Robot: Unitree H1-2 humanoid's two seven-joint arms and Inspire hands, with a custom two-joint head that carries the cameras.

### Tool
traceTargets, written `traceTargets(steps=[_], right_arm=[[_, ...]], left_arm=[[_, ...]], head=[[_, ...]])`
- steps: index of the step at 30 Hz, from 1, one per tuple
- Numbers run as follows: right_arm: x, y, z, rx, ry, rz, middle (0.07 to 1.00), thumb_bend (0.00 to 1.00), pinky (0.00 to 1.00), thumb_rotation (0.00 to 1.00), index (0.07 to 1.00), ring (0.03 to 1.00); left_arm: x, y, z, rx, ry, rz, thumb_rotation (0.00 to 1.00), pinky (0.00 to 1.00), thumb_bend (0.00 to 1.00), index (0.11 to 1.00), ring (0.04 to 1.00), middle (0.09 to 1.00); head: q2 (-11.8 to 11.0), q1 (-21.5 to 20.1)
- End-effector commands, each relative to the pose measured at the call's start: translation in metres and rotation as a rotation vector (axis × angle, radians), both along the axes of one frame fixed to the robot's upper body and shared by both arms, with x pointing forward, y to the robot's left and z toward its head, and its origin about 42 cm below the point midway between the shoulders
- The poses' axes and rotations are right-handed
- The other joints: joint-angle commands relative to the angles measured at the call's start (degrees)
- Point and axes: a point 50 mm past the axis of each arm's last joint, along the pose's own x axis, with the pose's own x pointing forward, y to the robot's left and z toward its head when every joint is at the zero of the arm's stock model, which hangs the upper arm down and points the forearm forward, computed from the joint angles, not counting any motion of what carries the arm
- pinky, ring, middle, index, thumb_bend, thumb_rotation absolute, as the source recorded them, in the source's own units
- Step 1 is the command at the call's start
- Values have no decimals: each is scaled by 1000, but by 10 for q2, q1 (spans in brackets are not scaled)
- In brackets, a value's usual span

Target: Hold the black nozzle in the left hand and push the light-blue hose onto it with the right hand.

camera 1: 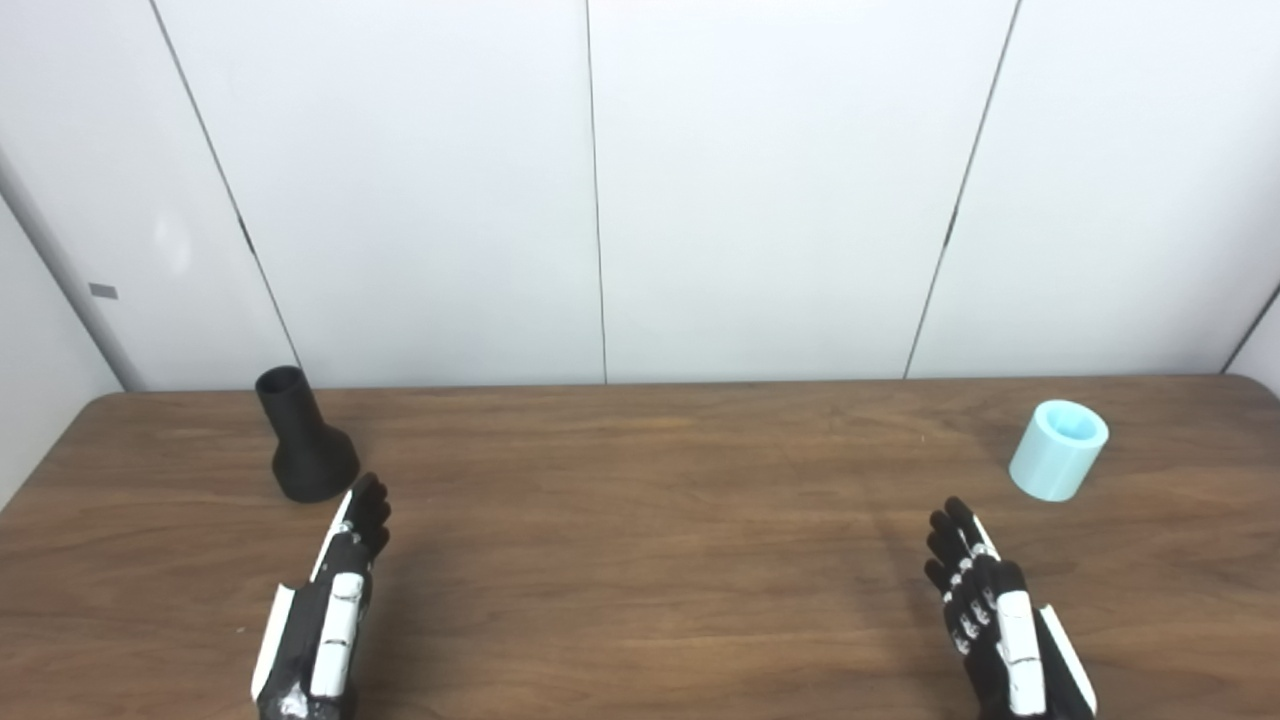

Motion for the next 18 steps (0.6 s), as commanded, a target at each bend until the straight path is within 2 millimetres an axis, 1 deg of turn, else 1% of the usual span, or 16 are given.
traceTargets(steps=[1, 4, 8, 11, 13, 16, 18], right_arm=[[3, -1, 13, -10, -55, 2, 978, 607, 991, 1000, 971, 983], [4, -2, 11, -2, -52, -3, 973, 604, 984, 1000, 966, 975], [5, -3, 10, 3, -53, -3, 966, 590, 989, 1000, 961, 973], [5, -4, 11, -15, -48, -5, 966, 599, 984, 1000, 964, 971], [5, -5, 10, -3, -48, -3, 967, 602, 988, 1000, 964, 972], [5, -6, 9, -7, -46, 2, 970, 600, 991, 1000, 965, 973], [5, -6, 9, -12, -46, 6, 975, 606, 997, 1000, 969, 977]], left_arm=[[-44, 11, -51, 24, 200, 32, 905, 987, 507, 974, 979, 980], [-43, 19, -54, 29, 205, 30, 891, 978, 492, 976, 983, 990], [-30, 13, -48, -3, 174, 29, 917, 979, 488, 981, 981, 982], [-25, 8, -47, -1, 164, 19, 905, 978, 499, 977, 967, 973], [-25, 5, -45, -7, 160, 15, 896, 968, 507, 972, 960, 971], [-26, 4, -45, -13, 156, 19, 893, 984, 499, 977, 972, 975], [-27, 6, -47, -17, 158, 26, 918, 997, 469, 988, 984, 985]], head=[[2, -1], [2, -2], [3, -2], [5, 0], [6, 2], [6, 2], [8, 5]])
